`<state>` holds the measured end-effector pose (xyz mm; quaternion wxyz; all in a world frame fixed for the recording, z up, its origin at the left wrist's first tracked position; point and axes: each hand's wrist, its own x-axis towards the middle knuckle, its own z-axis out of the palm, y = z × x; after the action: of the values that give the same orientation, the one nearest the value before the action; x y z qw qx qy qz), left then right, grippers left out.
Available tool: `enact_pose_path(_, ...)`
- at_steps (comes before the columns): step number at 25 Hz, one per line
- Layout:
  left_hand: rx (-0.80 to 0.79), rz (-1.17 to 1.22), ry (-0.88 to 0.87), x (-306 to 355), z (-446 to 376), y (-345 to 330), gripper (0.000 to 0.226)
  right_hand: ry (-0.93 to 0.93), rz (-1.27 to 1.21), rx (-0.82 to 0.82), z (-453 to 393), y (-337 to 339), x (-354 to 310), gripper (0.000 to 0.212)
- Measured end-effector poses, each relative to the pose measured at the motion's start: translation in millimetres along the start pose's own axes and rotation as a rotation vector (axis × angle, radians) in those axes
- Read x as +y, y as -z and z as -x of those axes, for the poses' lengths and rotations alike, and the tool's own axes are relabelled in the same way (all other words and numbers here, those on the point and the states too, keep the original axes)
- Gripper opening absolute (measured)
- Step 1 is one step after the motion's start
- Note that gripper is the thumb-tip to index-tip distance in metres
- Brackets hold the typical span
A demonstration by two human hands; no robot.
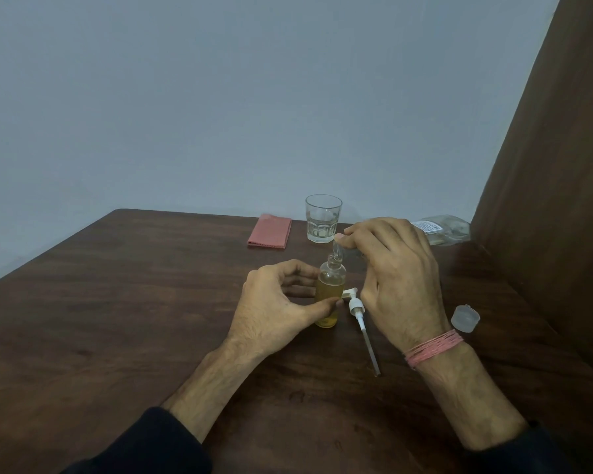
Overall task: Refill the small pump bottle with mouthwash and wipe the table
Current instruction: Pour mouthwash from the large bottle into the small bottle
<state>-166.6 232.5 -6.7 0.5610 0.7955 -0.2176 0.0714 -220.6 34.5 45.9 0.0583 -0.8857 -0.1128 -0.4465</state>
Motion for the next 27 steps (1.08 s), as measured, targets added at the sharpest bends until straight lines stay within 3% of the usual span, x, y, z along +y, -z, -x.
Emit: enact_pose_path(27, -0.008, 0.046, 0.015, -0.4, 0.1, -0.1, 0.049, 0.012, 0.028, -0.011, -0.7, -1.3, 0.5, 0.056)
